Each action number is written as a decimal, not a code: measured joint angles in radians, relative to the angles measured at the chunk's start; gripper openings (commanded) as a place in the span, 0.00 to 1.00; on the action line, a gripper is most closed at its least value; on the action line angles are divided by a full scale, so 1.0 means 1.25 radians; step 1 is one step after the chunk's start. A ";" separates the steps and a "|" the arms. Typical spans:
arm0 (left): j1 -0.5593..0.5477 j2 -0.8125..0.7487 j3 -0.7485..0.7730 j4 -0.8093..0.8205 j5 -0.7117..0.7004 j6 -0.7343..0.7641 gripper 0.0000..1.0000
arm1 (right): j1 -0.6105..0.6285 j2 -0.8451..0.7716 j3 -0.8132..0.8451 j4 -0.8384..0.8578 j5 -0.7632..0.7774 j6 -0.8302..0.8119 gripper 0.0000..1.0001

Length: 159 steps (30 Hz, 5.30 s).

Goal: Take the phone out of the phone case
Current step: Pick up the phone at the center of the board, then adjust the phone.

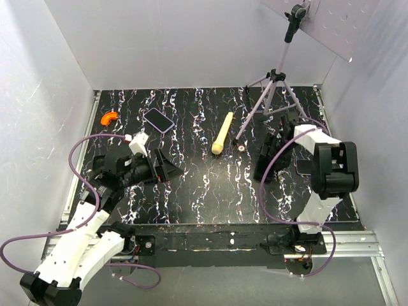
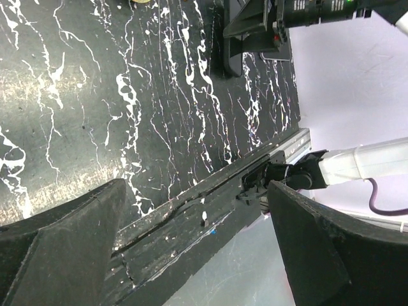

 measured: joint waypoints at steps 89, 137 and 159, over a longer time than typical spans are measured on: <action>-0.120 0.094 -0.090 0.417 0.166 -0.034 0.95 | 0.432 -0.712 -0.465 0.641 -0.522 0.378 0.01; -0.109 0.303 -0.266 1.278 0.031 -0.656 0.00 | 0.632 -0.787 -0.491 0.868 -0.004 0.579 0.53; -0.109 0.347 -0.034 1.037 0.397 -0.518 0.18 | 0.466 -0.685 -0.315 0.651 -0.636 0.432 0.01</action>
